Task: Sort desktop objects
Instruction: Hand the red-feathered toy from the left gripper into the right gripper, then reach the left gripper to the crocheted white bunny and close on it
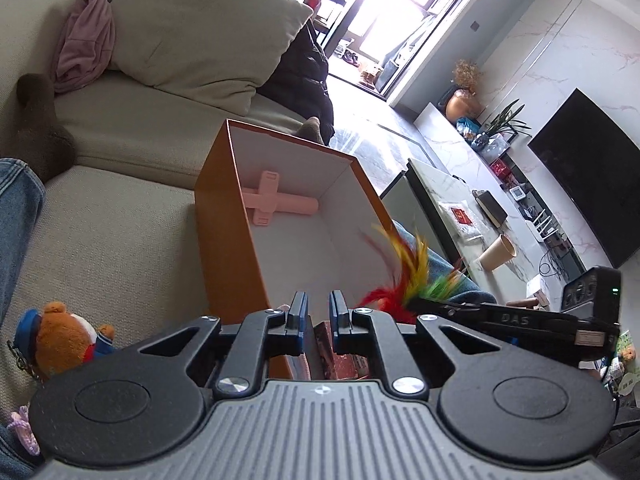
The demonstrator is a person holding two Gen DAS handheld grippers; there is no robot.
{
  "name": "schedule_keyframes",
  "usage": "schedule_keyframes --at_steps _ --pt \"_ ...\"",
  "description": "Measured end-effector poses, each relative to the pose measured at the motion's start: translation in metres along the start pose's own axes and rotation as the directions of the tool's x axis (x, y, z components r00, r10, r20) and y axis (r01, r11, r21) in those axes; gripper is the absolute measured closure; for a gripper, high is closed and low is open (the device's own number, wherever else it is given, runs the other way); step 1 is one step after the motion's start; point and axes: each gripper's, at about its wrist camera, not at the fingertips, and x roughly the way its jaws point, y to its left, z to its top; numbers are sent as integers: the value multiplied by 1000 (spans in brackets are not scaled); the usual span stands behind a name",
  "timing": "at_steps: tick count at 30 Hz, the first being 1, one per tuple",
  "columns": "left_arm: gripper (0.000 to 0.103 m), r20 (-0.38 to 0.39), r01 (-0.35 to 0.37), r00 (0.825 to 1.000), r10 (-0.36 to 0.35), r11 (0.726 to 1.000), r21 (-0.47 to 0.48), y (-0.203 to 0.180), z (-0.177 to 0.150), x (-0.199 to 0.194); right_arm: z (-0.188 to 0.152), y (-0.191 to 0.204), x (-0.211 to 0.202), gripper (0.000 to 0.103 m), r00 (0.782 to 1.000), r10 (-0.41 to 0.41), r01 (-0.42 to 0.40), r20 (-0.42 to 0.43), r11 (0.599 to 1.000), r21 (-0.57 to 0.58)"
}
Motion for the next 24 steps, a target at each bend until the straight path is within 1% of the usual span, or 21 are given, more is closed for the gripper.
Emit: schedule_keyframes --at_steps 1,3,5,6,7,9,10,11,14,16,19,21,24 --pt "92 -3 -1 1000 1 1000 0 0 0 1 -1 -7 3 102 1000 -19 20 -21 999 31" --pt "92 -4 -6 1000 6 1000 -2 1 0 1 -5 -18 0 102 999 -29 30 -20 997 65" --pt "92 -4 -12 1000 12 1000 -8 3 1 1 -5 -17 -6 101 999 -49 49 -6 998 47" --pt "92 -2 -16 1000 16 1000 -9 3 1 1 -4 -14 -8 98 998 -58 58 -2 998 28" --pt "92 -1 -22 1000 22 1000 -8 3 1 -1 -4 -10 -10 93 998 -68 68 0 998 6" --pt "92 11 -37 999 37 999 -3 4 2 -6 -2 1 -15 87 996 -92 93 19 994 -56" --pt "92 18 -50 999 50 999 -2 4 2 -10 -3 9 -18 77 994 -101 105 41 990 -95" --pt "92 26 -69 997 69 998 -2 5 2 -14 -3 17 -22 70 991 -112 121 70 984 -134" --pt "90 55 -140 989 140 990 -5 14 2 -31 -5 43 -30 70 979 -132 170 158 952 -256" --pt "89 72 -185 980 186 983 -17 21 1 -42 -8 59 -33 70 977 -95 153 188 934 -324" --pt "84 87 -260 961 262 965 -32 34 -3 -59 -15 84 -24 70 985 -6 81 174 901 -427" --pt "83 76 -311 947 311 950 -16 40 -8 -65 -24 103 -11 70 989 30 50 148 862 -505" --pt "75 46 -371 928 370 929 15 46 -18 -71 -42 132 12 70 994 65 2 85 783 -622"
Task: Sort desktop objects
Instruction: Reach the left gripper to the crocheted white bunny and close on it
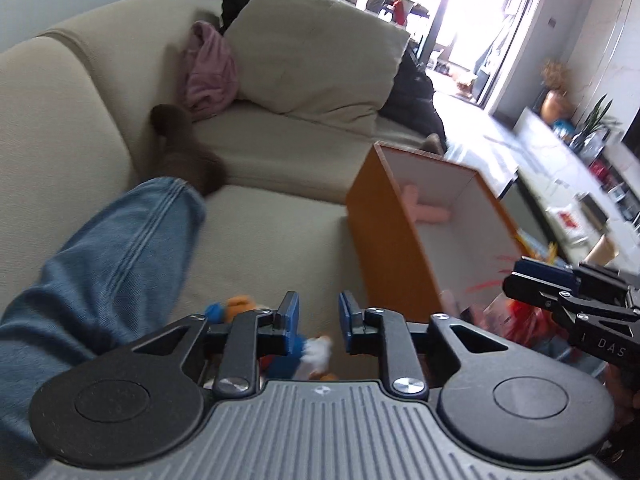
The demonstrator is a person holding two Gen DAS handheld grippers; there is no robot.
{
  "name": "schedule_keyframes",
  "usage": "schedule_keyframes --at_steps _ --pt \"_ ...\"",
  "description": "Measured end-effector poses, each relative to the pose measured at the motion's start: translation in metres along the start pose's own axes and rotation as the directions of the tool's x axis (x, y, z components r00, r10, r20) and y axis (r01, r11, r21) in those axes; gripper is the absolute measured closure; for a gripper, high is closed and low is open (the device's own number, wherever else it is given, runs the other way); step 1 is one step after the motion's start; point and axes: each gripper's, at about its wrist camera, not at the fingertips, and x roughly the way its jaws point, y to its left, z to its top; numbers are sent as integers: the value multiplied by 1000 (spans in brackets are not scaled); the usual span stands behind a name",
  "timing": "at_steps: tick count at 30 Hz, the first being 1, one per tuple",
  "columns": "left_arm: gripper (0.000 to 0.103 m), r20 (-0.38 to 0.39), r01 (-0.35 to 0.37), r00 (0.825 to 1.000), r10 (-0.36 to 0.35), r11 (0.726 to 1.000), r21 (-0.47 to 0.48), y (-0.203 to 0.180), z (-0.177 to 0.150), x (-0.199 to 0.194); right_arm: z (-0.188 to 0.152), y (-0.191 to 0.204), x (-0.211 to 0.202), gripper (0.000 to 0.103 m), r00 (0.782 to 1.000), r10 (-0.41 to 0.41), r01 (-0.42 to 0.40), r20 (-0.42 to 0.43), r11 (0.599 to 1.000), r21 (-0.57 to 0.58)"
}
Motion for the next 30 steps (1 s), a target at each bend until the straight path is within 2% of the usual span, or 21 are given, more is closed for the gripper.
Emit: schedule_keyframes --at_steps 3,5,8,12,15,18,22,25,30 --pt "64 -63 -30 998 30 1000 -4 7 -14 1 -2 28 21 71 996 66 -72 -55 993 -98" --pt "57 -124 -49 991 42 997 -57 15 -23 6 -4 43 35 71 992 73 -89 -106 984 -154" --pt "58 -196 -49 981 15 984 -171 26 -37 15 -10 61 51 71 983 84 -121 -164 966 -230" --pt "58 -276 -92 961 12 956 -279 34 -50 34 -20 76 65 71 965 113 -181 -236 940 -288" --pt "57 -305 -109 952 14 948 -299 37 -53 44 -29 88 76 71 948 125 -226 -292 910 -346" --pt "56 -315 -121 949 8 932 -343 43 -57 51 -38 98 86 71 941 110 -241 -320 882 -405" --pt "48 -296 -134 955 14 912 -387 44 -56 53 -43 101 105 71 934 46 -205 -355 882 -425" --pt "48 -310 -146 951 24 915 -377 40 -56 50 -49 103 114 76 928 19 -193 -372 878 -437" --pt "48 -349 -113 936 -41 905 -409 40 -60 52 -57 105 124 77 920 -10 -187 -391 867 -461"
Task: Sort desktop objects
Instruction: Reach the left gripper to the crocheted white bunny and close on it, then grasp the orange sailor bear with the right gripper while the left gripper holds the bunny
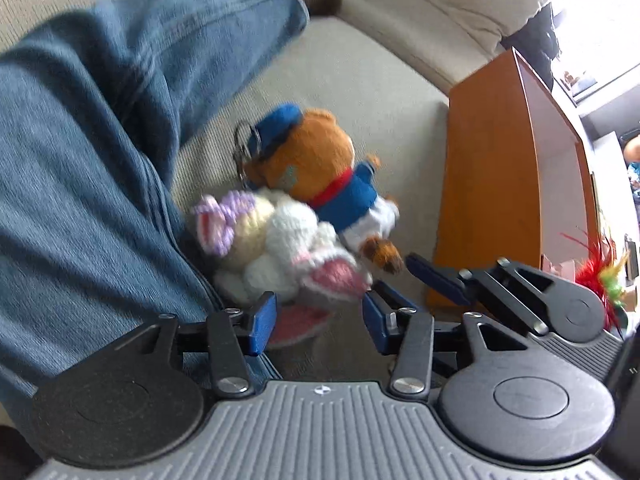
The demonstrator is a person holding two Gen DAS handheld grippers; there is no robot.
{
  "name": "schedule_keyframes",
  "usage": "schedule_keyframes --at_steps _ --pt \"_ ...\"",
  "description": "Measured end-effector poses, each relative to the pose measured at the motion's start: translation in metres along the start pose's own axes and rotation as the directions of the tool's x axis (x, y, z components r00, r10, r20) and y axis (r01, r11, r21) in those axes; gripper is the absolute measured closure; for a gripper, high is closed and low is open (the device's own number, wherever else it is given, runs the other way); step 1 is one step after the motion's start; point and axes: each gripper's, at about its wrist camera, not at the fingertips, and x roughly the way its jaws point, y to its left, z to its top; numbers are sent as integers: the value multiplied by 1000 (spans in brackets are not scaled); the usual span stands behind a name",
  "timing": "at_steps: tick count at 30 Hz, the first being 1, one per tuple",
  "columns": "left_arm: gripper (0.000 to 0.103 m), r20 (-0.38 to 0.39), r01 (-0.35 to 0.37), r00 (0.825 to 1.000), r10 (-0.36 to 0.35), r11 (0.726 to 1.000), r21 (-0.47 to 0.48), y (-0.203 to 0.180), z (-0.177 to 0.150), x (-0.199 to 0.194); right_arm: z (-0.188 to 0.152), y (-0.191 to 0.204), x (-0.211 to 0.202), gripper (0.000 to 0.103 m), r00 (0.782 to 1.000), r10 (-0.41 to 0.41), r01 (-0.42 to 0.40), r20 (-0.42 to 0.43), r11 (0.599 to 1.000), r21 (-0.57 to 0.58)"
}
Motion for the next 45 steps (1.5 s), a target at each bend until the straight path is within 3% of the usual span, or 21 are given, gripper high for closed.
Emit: schedule_keyframes --at_steps 7,11,12,14,19,21,24,26,30,34,37,41,45 --pt "48 4 26 1000 -25 986 -162 19 2 22 -5 3 14 78 999 -46 46 -10 999 -11" --pt "48 31 12 999 -5 978 -210 19 3 30 -9 11 21 99 999 -16 15 -33 1000 -26" --pt "48 45 15 999 -6 976 -218 18 3 31 -9 14 20 100 999 -13 12 -29 999 -35" --pt "48 75 17 997 -2 980 -200 13 6 33 -10 15 20 100 1000 -22 21 -19 999 -44" --pt "46 93 -59 993 70 991 -118 -2 15 46 -7 14 22 100 1000 24 -24 -5 1000 -18" --pt "47 129 -66 989 70 997 -42 -7 17 45 -6 14 22 100 1000 23 -23 -1 1000 -9" --pt "53 240 -144 965 106 979 147 -21 16 38 -4 10 18 96 999 44 -44 7 998 33" --pt "54 264 -180 956 125 964 197 -22 17 36 -1 8 10 95 999 34 -35 22 999 39" --pt "54 218 -132 971 98 980 149 -5 25 34 7 -3 -10 85 998 -13 9 58 998 66" --pt "51 225 -141 968 109 981 134 -6 19 25 17 -16 -15 81 996 -52 42 78 991 124" --pt "49 199 -95 977 78 992 81 2 29 32 31 -31 -7 70 995 -66 50 74 980 192" --pt "47 152 2 988 9 998 -70 24 43 37 44 -55 5 64 998 -19 -3 61 941 337" --pt "49 156 27 988 -9 993 -114 34 48 36 50 -69 26 63 999 40 -45 19 894 445"
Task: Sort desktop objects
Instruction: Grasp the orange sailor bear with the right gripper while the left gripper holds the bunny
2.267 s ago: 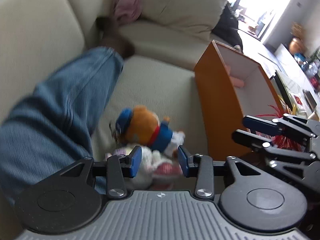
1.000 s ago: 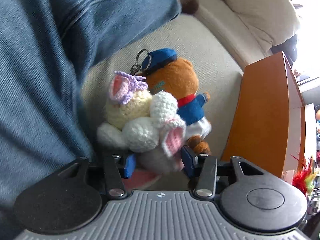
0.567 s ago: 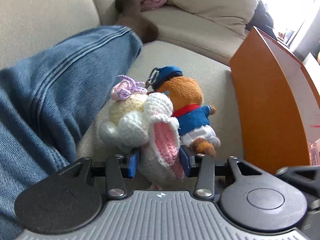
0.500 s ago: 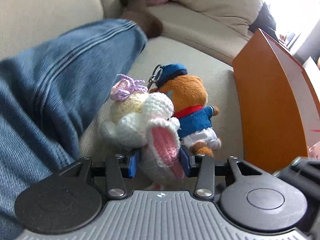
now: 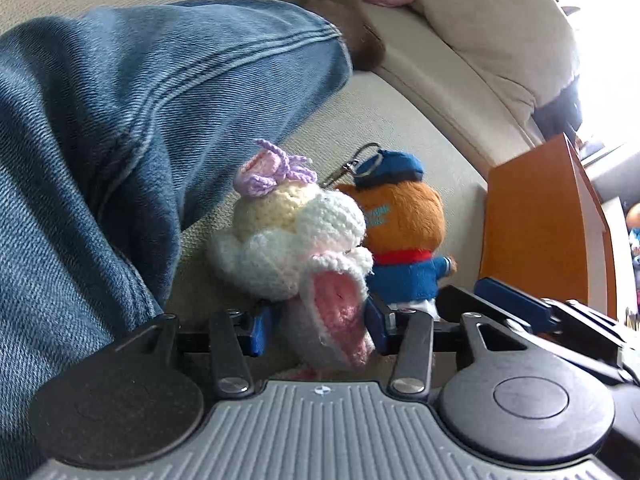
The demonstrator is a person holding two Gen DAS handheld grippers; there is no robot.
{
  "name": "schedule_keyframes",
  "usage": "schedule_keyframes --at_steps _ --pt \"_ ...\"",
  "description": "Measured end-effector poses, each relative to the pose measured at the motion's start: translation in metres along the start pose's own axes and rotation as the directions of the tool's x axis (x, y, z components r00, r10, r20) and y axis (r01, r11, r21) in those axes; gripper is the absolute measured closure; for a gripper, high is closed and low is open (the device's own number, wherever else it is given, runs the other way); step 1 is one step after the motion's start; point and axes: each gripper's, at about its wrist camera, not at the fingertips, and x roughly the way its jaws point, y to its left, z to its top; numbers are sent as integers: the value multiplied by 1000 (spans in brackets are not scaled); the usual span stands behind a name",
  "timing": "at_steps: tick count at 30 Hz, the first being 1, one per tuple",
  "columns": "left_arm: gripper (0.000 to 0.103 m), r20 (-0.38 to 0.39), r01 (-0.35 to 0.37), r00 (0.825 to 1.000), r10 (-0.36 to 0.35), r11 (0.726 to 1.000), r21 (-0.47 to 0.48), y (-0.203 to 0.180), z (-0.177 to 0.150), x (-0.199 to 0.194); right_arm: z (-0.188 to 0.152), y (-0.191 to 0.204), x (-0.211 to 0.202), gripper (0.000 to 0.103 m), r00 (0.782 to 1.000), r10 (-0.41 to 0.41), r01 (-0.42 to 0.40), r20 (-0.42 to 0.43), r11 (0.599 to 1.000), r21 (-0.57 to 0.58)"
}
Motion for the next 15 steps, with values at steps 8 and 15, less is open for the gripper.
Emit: schedule_keyframes --at_steps 8,15 --pt "51 19 25 999 -26 998 53 4 0 2 8 -24 30 62 992 95 -74 -88 972 222" --pt "51 29 38 999 -42 992 120 4 -1 4 6 -17 55 54 980 144 -104 -140 959 263"
